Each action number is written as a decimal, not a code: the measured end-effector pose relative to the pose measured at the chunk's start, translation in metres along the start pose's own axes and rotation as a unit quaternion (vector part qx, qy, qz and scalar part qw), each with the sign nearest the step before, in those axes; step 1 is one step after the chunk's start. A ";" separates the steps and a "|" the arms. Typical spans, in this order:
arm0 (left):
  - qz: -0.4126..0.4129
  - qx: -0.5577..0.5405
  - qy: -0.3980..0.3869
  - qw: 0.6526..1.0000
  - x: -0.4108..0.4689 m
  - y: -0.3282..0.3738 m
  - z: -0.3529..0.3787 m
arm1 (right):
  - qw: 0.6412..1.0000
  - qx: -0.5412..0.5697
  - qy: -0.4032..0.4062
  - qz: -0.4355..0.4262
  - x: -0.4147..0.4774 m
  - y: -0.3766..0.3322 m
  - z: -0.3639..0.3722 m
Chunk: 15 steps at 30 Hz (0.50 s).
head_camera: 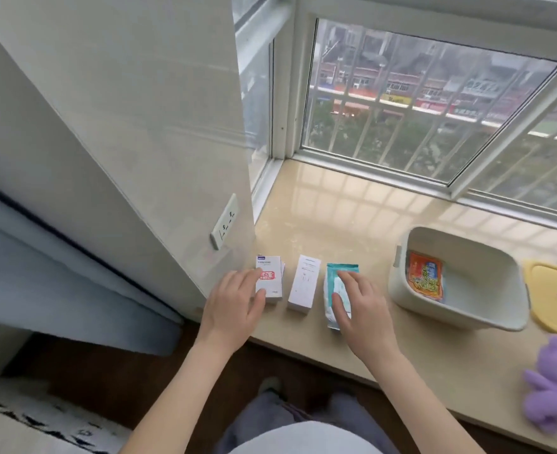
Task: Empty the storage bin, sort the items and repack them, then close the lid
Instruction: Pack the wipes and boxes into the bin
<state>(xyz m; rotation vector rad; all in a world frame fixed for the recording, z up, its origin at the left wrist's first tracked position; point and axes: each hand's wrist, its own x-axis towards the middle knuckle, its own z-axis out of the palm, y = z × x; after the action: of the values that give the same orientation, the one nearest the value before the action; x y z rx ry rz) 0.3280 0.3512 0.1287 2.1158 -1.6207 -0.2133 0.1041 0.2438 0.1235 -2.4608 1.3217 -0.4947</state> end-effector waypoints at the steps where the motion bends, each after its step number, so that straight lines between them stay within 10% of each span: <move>1: 0.005 -0.005 -0.001 1.000 0.006 -0.003 -0.001 | 1.000 -0.003 0.005 0.007 0.003 -0.002 -0.001; 15: -0.001 -0.087 -0.090 0.992 0.088 -0.015 0.096 | 0.992 -0.016 -0.018 0.123 0.032 0.091 0.064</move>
<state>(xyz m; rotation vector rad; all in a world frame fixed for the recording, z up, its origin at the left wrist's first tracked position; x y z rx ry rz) 0.3287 0.2457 0.0508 2.0138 -1.6330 -0.5397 0.0818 0.1747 0.0329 -2.2754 1.6010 -0.3694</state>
